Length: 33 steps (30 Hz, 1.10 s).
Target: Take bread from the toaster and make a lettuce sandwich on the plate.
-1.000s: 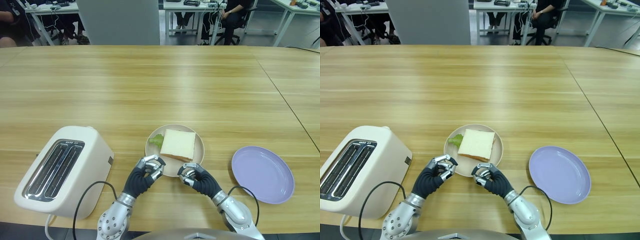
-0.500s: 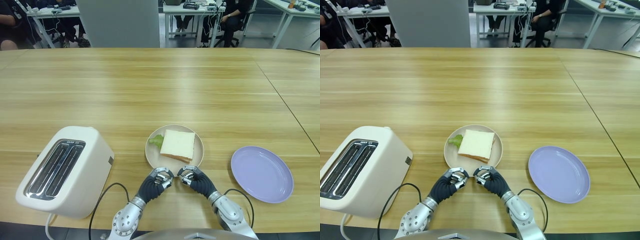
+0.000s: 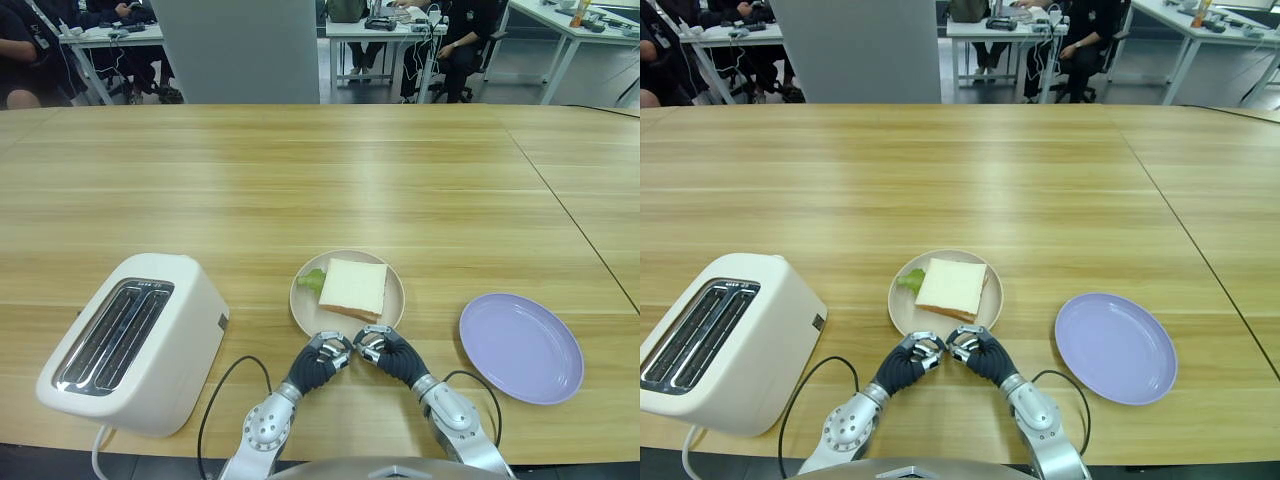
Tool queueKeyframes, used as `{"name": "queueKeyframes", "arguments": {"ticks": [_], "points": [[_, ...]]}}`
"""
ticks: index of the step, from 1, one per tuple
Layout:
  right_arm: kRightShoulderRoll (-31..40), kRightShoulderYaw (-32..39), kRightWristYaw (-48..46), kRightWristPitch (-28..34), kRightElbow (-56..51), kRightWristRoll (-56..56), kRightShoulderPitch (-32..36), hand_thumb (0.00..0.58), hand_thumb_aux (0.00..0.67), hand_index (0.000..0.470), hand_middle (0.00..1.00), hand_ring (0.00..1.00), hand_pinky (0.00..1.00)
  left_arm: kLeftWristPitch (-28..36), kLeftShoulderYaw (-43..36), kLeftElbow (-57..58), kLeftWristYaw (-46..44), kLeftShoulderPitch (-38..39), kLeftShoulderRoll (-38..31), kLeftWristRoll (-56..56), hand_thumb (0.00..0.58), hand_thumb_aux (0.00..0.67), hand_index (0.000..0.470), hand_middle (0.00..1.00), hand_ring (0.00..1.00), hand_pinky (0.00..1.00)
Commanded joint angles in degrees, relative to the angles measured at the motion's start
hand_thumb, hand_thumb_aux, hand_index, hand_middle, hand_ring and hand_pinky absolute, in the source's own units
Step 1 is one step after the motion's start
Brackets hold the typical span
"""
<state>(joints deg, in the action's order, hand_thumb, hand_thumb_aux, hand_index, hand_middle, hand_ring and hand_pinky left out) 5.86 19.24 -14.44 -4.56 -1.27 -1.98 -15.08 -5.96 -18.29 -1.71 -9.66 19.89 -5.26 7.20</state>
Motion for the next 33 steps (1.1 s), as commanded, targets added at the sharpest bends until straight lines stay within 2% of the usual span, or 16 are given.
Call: {"name": "queueKeyframes", "arguments": {"ticks": [1, 8, 21, 25, 33], "points": [[-0.8, -2.1, 1.5, 0.8, -6.5, -0.4, 3.4, 0.580, 0.670, 0.460, 1.00, 1.00, 1.00, -0.8, 0.5, 5.3, 1.4, -2.9, 1.8, -0.1, 0.580, 0.670, 0.460, 1.00, 1.00, 1.00], [-2.5, -3.8, 4.3, -4.5, -20.8, -2.4, 13.7, 0.580, 0.670, 0.460, 1.00, 1.00, 1.00, -4.8, 1.8, 16.5, 2.3, -12.0, 4.4, -0.4, 0.580, 0.670, 0.460, 1.00, 1.00, 1.00], [-7.1, -11.6, 11.2, -13.9, -55.6, -2.0, 38.9, 0.580, 0.670, 0.460, 1.00, 1.00, 1.00, -18.9, 9.7, 55.0, 5.3, -38.8, 6.1, -1.9, 0.580, 0.670, 0.460, 1.00, 1.00, 1.00], [-7.9, -13.5, 12.0, -15.8, -60.9, -1.7, 42.7, 0.580, 0.670, 0.460, 1.00, 1.00, 1.00, -21.5, 11.4, 60.3, 5.4, -41.9, 6.1, -1.9, 0.580, 0.670, 0.460, 1.00, 1.00, 1.00], [-8.4, -14.2, 12.1, -18.1, -64.7, -2.5, 44.4, 0.580, 0.670, 0.460, 1.00, 1.00, 1.00, -24.4, 13.0, 63.2, 4.9, -42.3, 6.9, -1.9, 0.580, 0.670, 0.460, 1.00, 1.00, 1.00]]}}
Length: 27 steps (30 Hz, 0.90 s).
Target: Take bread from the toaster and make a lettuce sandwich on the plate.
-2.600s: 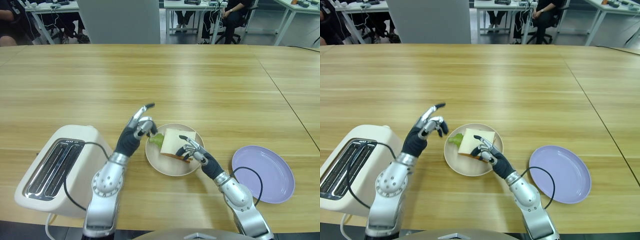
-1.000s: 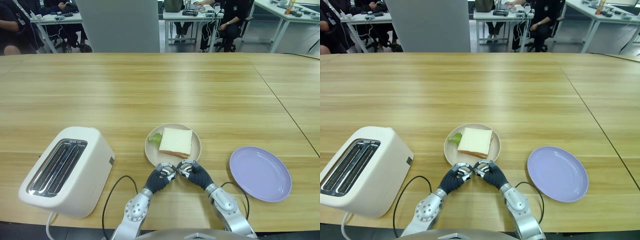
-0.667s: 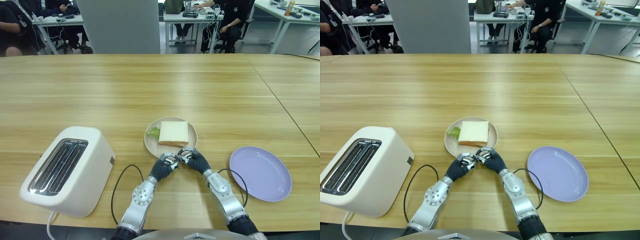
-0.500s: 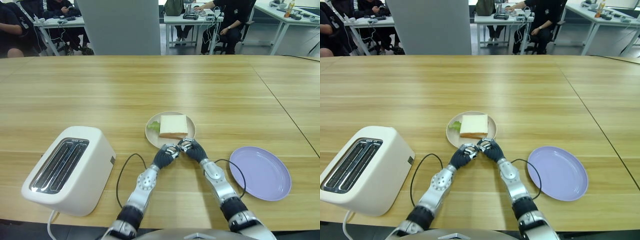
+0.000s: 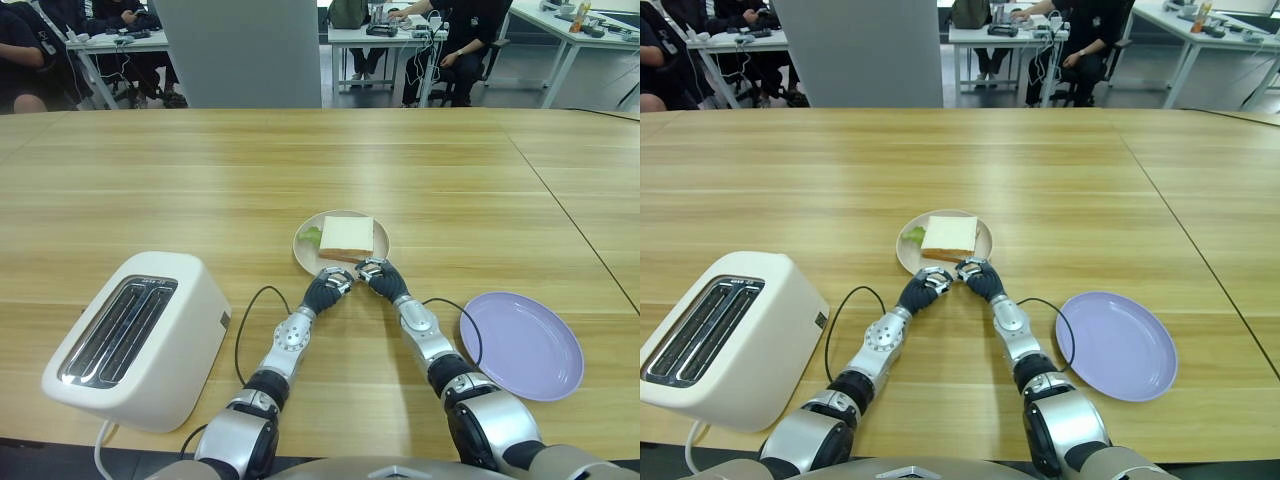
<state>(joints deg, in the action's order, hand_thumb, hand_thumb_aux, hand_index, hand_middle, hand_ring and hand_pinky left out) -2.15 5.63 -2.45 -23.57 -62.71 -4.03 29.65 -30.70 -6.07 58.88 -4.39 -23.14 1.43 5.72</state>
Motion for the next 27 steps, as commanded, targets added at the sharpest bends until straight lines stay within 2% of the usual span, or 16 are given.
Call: {"name": "queueKeyframes", "arguments": {"ticks": [1, 6, 7, 8, 9, 10, 13, 14, 16, 19, 20, 23, 27], "points": [[-0.5, -0.7, 0.1, 0.7, -3.4, -0.4, -0.4, 0.580, 0.670, 0.460, 1.00, 1.00, 1.00, 0.1, 0.9, 2.6, -0.4, 0.9, 0.3, -0.4, 0.580, 0.670, 0.460, 1.00, 1.00, 1.00], [-1.1, -0.9, -0.3, -0.5, -0.1, -0.1, -3.4, 0.580, 0.670, 0.460, 1.00, 1.00, 1.00, -2.1, 1.2, -2.8, -3.5, 5.1, 1.5, -2.1, 0.580, 0.670, 0.460, 1.00, 1.00, 1.00], [-1.2, -0.8, -0.4, -0.2, 2.1, 0.0, -5.1, 0.578, 0.631, 0.433, 1.00, 1.00, 1.00, -2.6, 0.6, -5.8, -4.4, 7.2, 1.7, -2.3, 0.505, 0.428, 0.294, 1.00, 1.00, 1.00], [-1.3, -0.7, -1.3, 0.5, 6.3, 0.5, -7.9, 0.484, 0.397, 0.272, 1.00, 1.00, 1.00, -3.0, 0.0, -10.7, -6.1, 10.4, 2.1, -3.6, 0.366, 0.263, 0.180, 1.00, 1.00, 1.00], [-1.0, -0.2, -2.0, 1.5, 11.6, 0.7, -11.4, 0.484, 0.397, 0.272, 1.00, 1.00, 1.00, -2.4, -0.9, -16.2, -8.0, 14.0, 2.4, -4.9, 0.366, 0.263, 0.180, 1.00, 1.00, 1.00], [-0.8, 0.5, -3.5, 3.7, 19.0, 1.4, -16.2, 0.000, 0.000, 0.000, 0.00, 0.00, 0.00, -1.2, -2.4, -23.3, -10.1, 18.5, 2.5, -6.4, 0.000, 0.000, 0.000, 1.00, 1.00, 1.00], [0.8, 2.8, -7.1, 11.2, 40.8, 3.3, -30.6, 0.000, 0.000, 0.000, 0.00, 0.00, 0.00, 6.1, -7.5, -44.4, -15.1, 31.4, 2.1, -13.6, 0.000, 0.000, 0.000, 1.00, 1.00, 1.00], [1.2, 3.2, -8.0, 13.9, 47.5, 4.7, -34.9, 0.000, 0.000, 0.000, 0.00, 0.00, 0.00, 8.9, -9.3, -50.9, -15.8, 35.3, 1.7, -15.8, 0.000, 0.000, 0.000, 0.00, 0.00, 0.00], [1.5, 3.9, -9.2, 17.7, 58.0, 7.9, -42.1, 0.000, 0.000, 0.000, 0.00, 0.00, 0.00, 14.0, -12.9, -61.7, -17.3, 41.5, 0.8, -19.7, 0.000, 0.000, 0.000, 0.00, 0.00, 0.00], [1.7, 5.8, -9.2, 16.7, 71.1, 9.1, -51.2, 0.000, 0.000, 0.000, 0.00, 0.00, 0.00, 21.1, -16.7, -75.4, -17.2, 47.8, -0.1, -27.5, 0.000, 0.000, 0.000, 0.00, 0.00, 0.00], [1.8, 6.1, -8.4, 14.3, 74.9, 7.7, -53.4, 0.000, 0.000, 0.000, 0.00, 0.00, 0.00, 22.7, -16.9, -79.2, -15.9, 48.9, 0.0, -29.4, 0.000, 0.000, 0.000, 0.00, 0.00, 0.00], [1.9, 6.5, -6.6, 9.3, 81.8, 5.0, -56.5, 0.000, 0.000, 0.000, 0.00, 0.00, 0.00, 24.4, -16.0, -86.0, -12.6, 49.7, 0.3, -29.7, 0.000, 0.000, 0.000, 0.00, 0.00, 0.00], [0.5, 6.5, -5.1, 5.4, 83.9, 5.4, -55.6, 0.000, 0.000, 0.000, 0.00, 0.00, 0.00, 23.2, -12.3, -89.2, -8.3, 47.9, 0.1, -24.3, 0.000, 0.000, 0.000, 0.00, 0.00, 0.00]]}}
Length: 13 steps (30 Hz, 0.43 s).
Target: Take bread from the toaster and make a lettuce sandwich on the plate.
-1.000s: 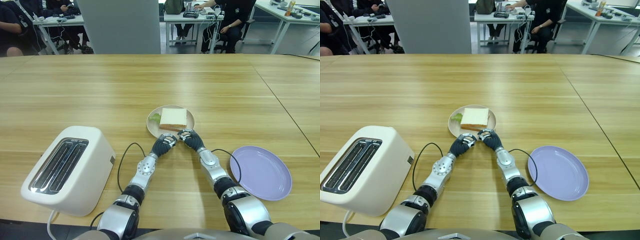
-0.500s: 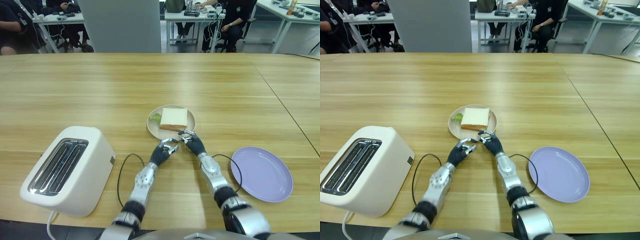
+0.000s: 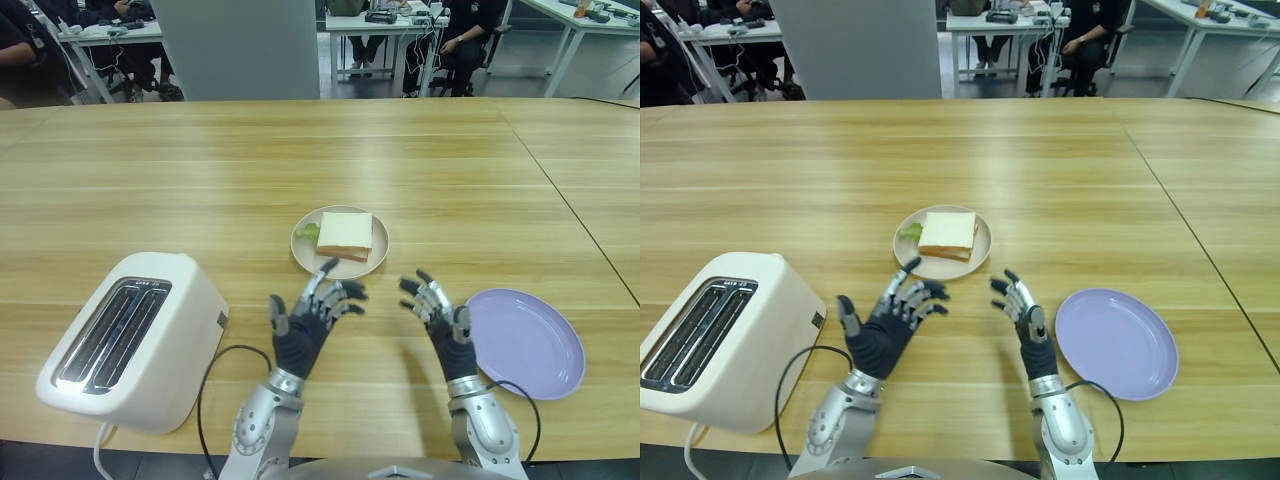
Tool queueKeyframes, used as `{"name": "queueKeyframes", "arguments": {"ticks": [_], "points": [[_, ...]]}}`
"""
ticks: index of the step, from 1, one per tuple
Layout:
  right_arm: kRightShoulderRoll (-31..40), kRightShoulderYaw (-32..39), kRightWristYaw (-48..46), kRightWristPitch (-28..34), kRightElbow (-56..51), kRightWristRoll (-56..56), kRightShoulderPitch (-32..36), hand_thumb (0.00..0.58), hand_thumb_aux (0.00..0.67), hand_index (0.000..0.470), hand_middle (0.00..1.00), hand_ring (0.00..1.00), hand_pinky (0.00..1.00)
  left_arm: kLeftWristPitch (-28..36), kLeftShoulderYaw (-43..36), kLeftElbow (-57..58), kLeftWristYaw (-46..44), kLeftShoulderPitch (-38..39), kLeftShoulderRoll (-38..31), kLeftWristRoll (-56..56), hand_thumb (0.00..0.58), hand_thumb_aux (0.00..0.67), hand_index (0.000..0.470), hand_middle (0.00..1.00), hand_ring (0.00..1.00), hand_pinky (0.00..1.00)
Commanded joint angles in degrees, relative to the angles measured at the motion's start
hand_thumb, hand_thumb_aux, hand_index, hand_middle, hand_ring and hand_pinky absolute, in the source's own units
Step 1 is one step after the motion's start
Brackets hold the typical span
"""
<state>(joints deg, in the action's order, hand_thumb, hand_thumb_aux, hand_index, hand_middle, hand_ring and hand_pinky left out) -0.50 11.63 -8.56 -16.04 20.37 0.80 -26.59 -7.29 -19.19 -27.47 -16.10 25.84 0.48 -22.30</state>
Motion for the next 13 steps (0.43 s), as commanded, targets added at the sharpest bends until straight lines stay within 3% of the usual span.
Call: {"name": "queueKeyframes", "arguments": {"ticks": [1, 6, 13], "points": [[-1.4, 0.6, 0.9, -2.3, 0.3, 1.7, 0.9, 0.000, 0.000, 0.000, 0.00, 0.00, 0.00, -0.4, 1.4, -3.1, 4.3, -1.2, 0.9, 4.9, 0.000, 0.000, 0.000, 0.00, 0.00, 0.00], [-0.1, 0.8, 0.8, -3.2, 0.2, 0.6, -1.7, 0.000, 0.000, 0.000, 0.00, 0.00, 0.00, -1.3, 4.1, -6.9, 9.7, 0.1, -0.8, 16.8, 0.000, 0.000, 0.000, 0.00, 0.00, 0.00], [2.5, 0.0, 3.1, -5.0, 1.5, -4.8, -7.1, 0.000, 0.000, 0.000, 0.00, 0.00, 0.00, -3.5, 5.3, -9.6, 12.7, 5.7, -2.5, 23.3, 0.000, 0.000, 0.000, 0.00, 0.00, 0.00]]}}
